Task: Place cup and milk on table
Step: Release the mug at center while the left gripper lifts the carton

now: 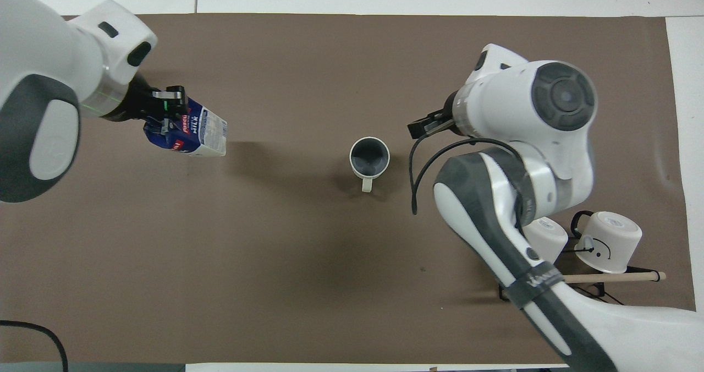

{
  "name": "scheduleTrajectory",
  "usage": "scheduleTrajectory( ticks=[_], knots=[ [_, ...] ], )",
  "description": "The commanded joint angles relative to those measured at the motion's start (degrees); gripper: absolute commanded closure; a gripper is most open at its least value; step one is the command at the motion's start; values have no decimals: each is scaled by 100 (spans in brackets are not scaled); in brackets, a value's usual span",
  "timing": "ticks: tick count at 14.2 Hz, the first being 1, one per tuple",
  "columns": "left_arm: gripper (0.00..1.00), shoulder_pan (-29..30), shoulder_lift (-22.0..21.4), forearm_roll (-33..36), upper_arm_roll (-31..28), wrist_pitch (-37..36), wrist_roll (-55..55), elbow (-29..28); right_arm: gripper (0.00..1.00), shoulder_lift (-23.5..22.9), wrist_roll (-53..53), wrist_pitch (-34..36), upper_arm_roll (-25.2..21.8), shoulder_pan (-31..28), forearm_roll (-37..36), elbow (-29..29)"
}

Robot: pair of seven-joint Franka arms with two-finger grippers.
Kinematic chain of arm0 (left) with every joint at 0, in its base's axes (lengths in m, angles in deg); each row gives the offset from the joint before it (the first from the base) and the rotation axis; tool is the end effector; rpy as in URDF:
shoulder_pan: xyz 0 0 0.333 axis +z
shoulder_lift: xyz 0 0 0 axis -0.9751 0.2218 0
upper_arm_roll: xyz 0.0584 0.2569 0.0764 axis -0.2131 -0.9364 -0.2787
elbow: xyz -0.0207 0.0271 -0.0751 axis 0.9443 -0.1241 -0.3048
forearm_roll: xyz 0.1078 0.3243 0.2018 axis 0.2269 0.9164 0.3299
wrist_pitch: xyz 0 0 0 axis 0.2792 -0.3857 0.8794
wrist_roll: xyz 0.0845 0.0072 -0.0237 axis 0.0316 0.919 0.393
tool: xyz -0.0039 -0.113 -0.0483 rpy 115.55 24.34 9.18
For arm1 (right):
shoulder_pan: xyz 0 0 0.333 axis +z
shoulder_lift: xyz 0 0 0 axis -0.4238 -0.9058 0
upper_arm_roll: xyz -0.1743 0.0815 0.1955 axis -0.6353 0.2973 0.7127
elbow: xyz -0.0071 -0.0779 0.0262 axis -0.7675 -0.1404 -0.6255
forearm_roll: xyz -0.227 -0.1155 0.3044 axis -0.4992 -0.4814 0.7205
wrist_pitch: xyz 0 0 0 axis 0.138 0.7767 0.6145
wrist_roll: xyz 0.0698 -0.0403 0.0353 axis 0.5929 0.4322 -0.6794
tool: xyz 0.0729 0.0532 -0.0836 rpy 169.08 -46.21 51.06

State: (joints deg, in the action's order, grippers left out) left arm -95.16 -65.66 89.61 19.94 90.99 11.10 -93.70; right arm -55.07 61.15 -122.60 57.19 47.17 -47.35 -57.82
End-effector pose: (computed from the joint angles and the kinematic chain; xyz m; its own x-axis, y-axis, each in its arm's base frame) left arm 0.5801 -0.1997 0.5002 0.9967 0.0165 0.0794 0.0169 -0.9998 -0.0049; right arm 0.6066 0.1828 0.4020 0.9154 0.3149 0.2507 0.3365 -0.9405 -0.0473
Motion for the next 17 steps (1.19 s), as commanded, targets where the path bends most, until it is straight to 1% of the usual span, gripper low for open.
scheduleTrajectory(
  ticks=[1,3,4,6,8,9,11,12,14,16,17],
  knots=[
    [100,-678,299,430,-48,400,894,168,0,-11,407,673,46,-564,-283,539],
    [100,-1022,484,484,-48,524,1449,159,0,-2,557,1279,37,-872,-380,909],
    [100,-1241,572,484,-56,585,1625,168,0,41,793,1500,37,-1074,-380,981],
    [100,-1358,643,501,-48,603,1793,168,0,217,1224,1703,37,-1382,-415,999],
    [100,-1603,643,554,-48,700,2048,142,0,436,1244,2045,28,-1506,-555,1008],
    [100,-1639,652,615,-48,744,2153,133,0,568,1252,2343,28,-1594,-695,1016],
    [100,-1762,757,624,-48,840,2294,124,0,893,1313,2949,37,-1770,-732,1025],
    [100,-1788,766,633,-48,841,2347,124,0,964,1375,3231,28,-1849,-741,1095],
    [100,-1867,766,642,-48,841,2374,54,0,982,1533,3829,37,-2103,-697,1297],
    [100,-2008,714,633,-48,832,2409,-121,0,1088,1534,4102,46,-2350,-671,1306],
    [100,-2043,679,633,-39,849,2496,-244,0,1036,1516,4365,55,-2385,-644,1489]
  ],
)
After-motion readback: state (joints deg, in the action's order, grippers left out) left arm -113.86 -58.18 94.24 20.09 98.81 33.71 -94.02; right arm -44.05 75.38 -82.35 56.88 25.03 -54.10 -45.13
